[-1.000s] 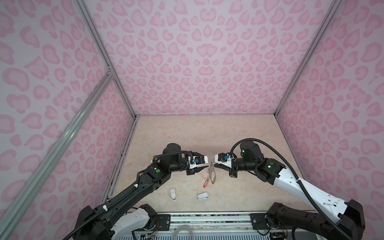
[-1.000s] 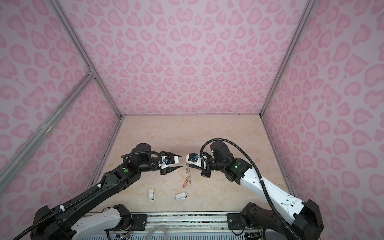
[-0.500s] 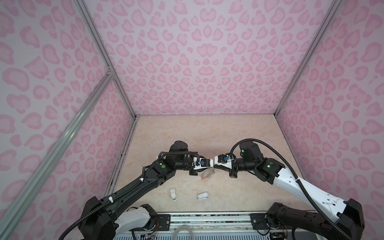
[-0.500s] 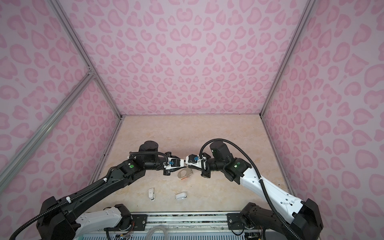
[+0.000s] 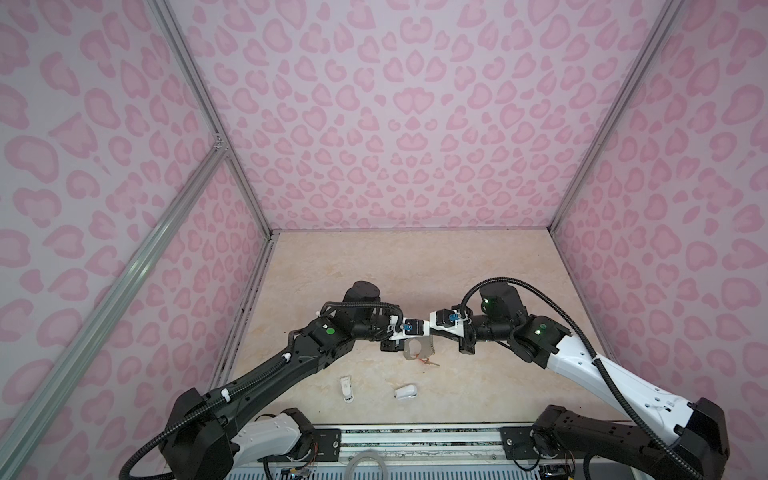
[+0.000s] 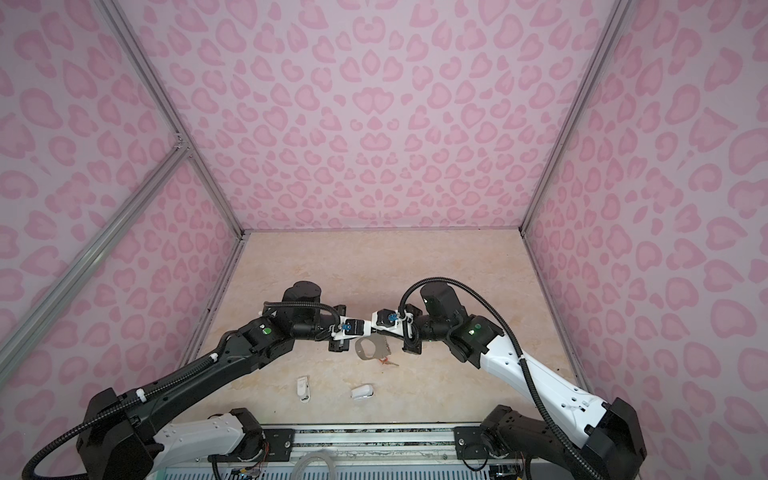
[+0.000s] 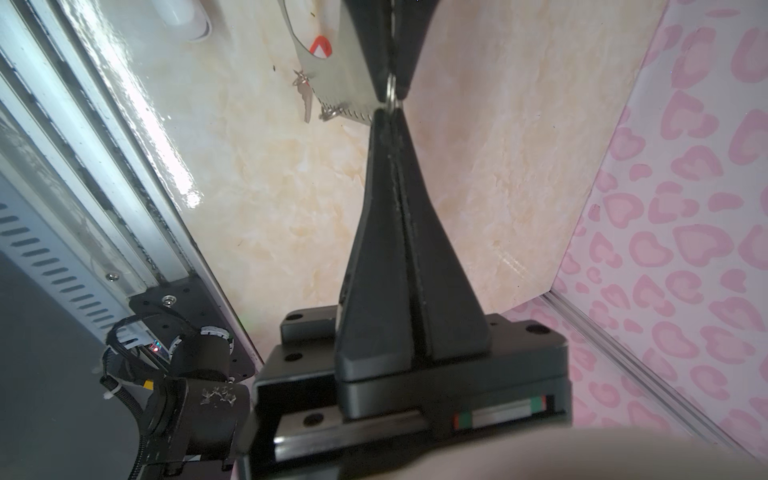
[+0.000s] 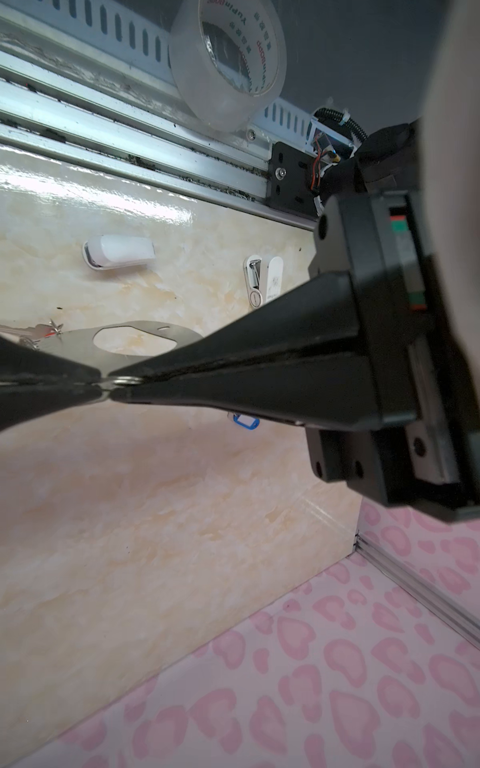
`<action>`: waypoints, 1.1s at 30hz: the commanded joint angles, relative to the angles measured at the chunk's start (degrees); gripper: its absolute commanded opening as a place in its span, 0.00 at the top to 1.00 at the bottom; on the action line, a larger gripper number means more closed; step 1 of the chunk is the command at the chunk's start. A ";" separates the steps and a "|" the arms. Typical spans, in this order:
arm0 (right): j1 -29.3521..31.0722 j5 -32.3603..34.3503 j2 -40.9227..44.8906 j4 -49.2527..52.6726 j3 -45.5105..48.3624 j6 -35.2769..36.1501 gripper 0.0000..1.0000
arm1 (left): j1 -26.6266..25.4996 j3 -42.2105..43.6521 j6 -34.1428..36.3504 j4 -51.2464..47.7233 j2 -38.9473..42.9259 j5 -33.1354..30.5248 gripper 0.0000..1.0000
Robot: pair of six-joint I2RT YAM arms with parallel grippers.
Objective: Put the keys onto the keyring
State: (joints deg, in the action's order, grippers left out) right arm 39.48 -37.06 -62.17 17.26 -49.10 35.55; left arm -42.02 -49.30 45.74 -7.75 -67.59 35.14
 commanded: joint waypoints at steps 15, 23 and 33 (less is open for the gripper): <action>-1.35 3.58 8.13 -14.20 9.36 -8.03 0.78 | 1.56 -1.33 -13.92 6.21 -1.86 4.79 0.96; 1.04 3.76 6.77 -14.36 8.05 -7.98 0.78 | 1.77 -1.50 -14.62 6.60 -2.50 5.64 0.96; 1.74 6.91 4.39 -14.49 7.36 -7.56 0.84 | 1.76 -1.11 -11.69 5.06 -1.73 6.61 0.96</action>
State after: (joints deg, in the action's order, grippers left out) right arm 41.15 -31.55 -57.36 3.81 -41.25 28.03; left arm -40.29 -49.87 32.45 -4.16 -69.91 40.25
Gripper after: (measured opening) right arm 0.171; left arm 0.049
